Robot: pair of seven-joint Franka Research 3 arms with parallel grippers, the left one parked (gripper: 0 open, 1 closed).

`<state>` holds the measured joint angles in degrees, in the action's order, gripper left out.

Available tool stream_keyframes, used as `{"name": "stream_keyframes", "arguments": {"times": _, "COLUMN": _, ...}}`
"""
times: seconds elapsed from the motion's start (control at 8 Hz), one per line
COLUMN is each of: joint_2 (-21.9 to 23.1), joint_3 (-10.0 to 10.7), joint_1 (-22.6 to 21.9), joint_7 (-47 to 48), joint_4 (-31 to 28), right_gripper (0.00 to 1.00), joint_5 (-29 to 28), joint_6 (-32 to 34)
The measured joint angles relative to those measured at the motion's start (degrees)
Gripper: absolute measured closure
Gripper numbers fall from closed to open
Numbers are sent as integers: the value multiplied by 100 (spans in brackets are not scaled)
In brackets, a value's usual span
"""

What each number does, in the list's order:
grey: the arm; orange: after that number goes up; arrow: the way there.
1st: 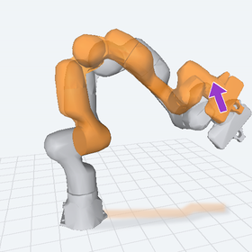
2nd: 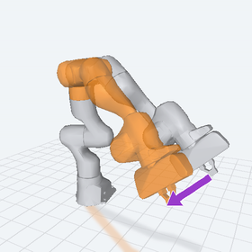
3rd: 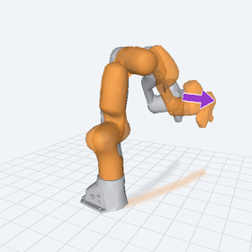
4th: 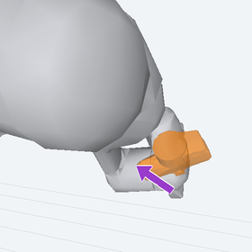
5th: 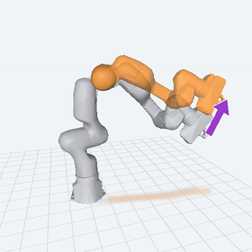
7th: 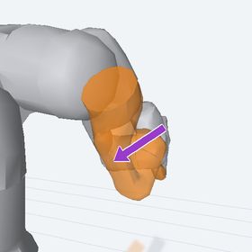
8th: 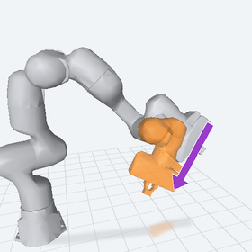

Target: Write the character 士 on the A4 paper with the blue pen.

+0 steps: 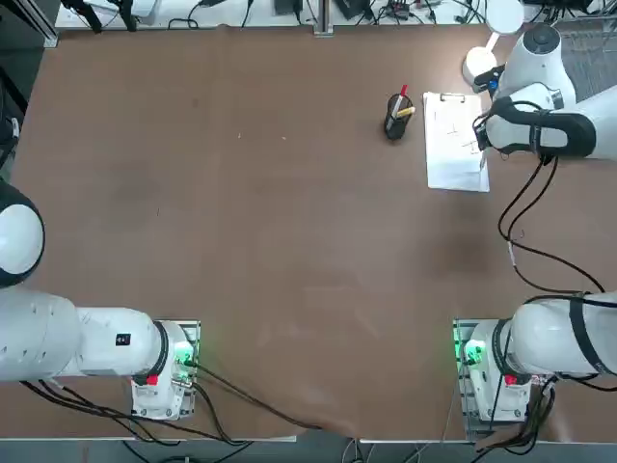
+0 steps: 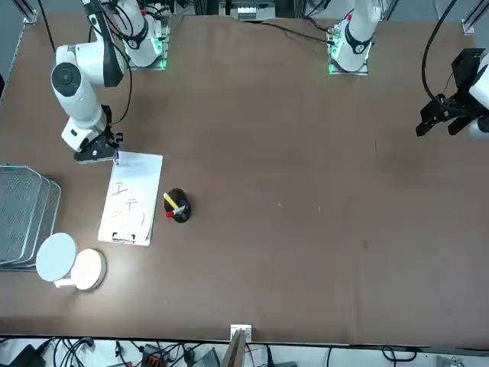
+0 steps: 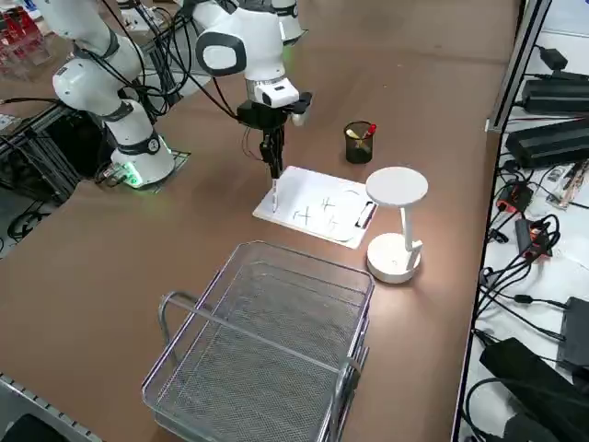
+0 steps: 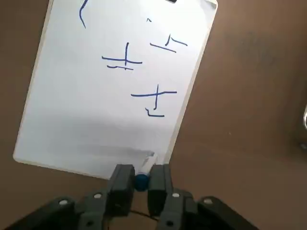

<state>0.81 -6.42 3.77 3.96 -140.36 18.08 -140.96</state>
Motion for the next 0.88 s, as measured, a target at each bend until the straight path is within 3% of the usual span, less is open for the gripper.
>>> {"name": "stream_keyframes", "arguments": {"times": 0.88, "joint_2": -46, "joint_3": -1, "joint_1": 0, "joint_7": 133, "joint_4": 0, "right_gripper": 81, "joint_5": 0, "joint_6": -62}}
